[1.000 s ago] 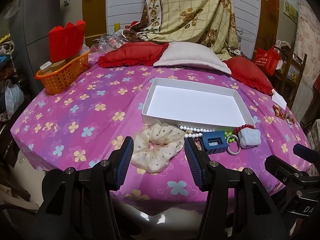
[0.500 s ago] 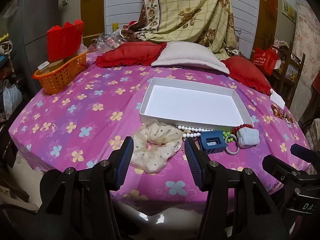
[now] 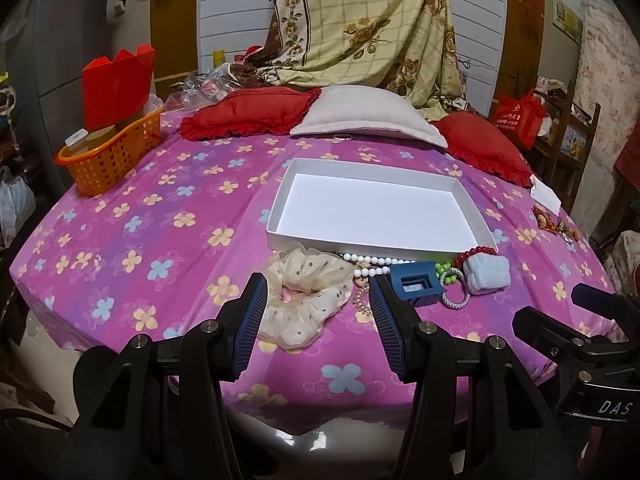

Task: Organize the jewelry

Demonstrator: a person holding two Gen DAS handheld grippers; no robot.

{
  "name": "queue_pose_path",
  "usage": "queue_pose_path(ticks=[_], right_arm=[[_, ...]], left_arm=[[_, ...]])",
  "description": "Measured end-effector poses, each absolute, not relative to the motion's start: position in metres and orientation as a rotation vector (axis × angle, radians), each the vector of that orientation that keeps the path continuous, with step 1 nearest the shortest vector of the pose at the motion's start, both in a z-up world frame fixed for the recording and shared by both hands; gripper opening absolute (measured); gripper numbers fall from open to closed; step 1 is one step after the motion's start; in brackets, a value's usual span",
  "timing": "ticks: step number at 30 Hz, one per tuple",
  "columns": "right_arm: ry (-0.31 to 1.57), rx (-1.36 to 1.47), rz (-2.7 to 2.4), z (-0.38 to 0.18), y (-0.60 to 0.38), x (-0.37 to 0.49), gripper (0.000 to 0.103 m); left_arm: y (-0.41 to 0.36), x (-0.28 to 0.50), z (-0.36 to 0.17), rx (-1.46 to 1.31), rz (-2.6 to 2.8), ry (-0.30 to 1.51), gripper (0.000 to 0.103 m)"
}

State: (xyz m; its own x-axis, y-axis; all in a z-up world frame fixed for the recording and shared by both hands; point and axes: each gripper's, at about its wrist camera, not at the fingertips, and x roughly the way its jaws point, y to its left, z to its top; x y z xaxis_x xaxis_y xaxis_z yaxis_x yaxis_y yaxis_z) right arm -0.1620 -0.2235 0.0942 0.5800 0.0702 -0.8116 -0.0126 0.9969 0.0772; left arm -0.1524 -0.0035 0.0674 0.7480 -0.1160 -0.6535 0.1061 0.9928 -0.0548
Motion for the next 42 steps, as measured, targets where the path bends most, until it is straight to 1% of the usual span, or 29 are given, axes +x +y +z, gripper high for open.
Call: queue_pose_path(ticks=[11,42], right_arm=[[0.956,0.062,0.051,0.0931,-0.2219,-0.1589,0.102],[0.969,0.061,0.052,0.0921,-0.2228,-0.1568,0.102]], left_arm=[[-0.0019,-0.1455,0.0611,-0.023,-0.112,0.75,0.053],[0.0012,-0.1464,0.0667,-0.016,-0.101,0.733,0.053]])
